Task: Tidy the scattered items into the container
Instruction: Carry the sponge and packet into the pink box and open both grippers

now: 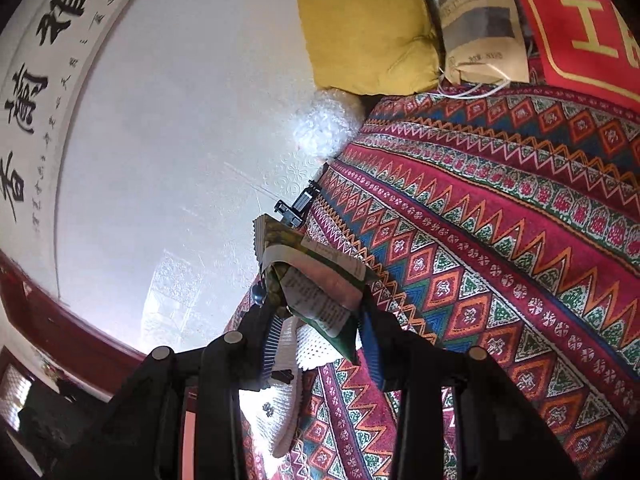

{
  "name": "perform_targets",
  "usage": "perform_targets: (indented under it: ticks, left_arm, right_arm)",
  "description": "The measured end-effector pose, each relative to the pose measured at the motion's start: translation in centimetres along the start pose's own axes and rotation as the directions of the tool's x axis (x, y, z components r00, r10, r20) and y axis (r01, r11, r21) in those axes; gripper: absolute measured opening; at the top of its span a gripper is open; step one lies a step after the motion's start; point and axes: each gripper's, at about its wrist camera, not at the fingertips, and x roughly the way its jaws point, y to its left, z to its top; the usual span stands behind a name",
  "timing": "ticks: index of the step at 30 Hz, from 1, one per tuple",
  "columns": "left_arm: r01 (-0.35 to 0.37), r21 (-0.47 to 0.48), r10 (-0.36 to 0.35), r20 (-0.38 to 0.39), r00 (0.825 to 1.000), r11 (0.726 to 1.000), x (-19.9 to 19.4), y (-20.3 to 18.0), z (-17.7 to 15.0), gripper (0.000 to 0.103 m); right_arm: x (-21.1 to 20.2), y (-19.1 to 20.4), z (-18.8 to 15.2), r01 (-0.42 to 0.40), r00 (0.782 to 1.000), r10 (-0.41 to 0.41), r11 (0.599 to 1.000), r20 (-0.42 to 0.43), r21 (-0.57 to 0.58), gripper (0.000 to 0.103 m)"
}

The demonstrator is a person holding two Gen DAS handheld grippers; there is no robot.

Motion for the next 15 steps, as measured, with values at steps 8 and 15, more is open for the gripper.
perform_targets:
  ticks: [8,15]
  left_arm:
    - [-0.262,-0.235,0.324,0.282,0.903,0.936,-13.8,22.2,1.2,0.087]
    - [-0.361,-0.407,0.451,0.152,0.879,0.839,-15.2,34.1,-0.5,0.089]
  right_arm:
    - [-0.7,18.0,-12.0,-0.309,0.948,0.253,0.879,-0.192,-0.363,0.034]
    - [2.6,34.1,-29.5,-0.643,0.751,0.387,0.609,-0.534,-0.464,0.034]
